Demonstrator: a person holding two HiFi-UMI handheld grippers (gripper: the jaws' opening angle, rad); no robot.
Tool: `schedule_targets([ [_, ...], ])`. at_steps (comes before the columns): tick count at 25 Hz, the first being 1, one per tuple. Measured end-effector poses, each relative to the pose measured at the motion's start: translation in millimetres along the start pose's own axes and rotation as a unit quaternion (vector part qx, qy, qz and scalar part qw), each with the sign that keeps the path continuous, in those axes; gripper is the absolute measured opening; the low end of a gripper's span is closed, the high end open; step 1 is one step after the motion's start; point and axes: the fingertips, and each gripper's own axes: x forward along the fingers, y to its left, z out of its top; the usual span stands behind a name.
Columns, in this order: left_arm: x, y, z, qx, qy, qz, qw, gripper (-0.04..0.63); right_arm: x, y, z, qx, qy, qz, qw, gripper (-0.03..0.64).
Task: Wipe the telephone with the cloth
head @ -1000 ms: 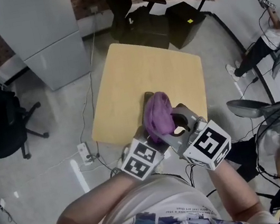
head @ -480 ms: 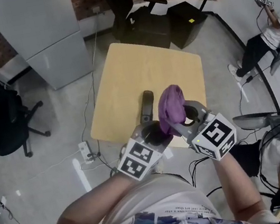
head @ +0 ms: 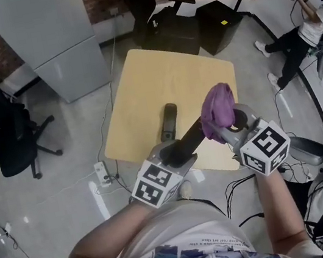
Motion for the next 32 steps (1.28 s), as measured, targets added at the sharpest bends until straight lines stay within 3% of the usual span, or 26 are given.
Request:
schedule_targets([
  [12, 12, -2, 8, -0.029, -0.003, 0.014, 0.9995, 0.255, 0, 77, 6, -0.02, -0.027, 0.117, 0.993, 0.112],
  [23, 12, -10, 9, -0.066, -0.012, 0.012, 0.9977, 0.255, -20, -8, -24, 0.013, -0.025, 0.039, 0.999, 0.112],
  [28, 9, -7, 12, -0.107, -0.023, 0.015, 0.9939, 0.253, -29, -42, -33, 0.049, -0.028, 0.015, 0.998, 0.112],
  [32, 6, -2, 17, -0.149, -0.04, 0.011, 0.9879, 0.255, -28, -47, -44, 0.068, -0.022, 0.022, 0.997, 0.112],
])
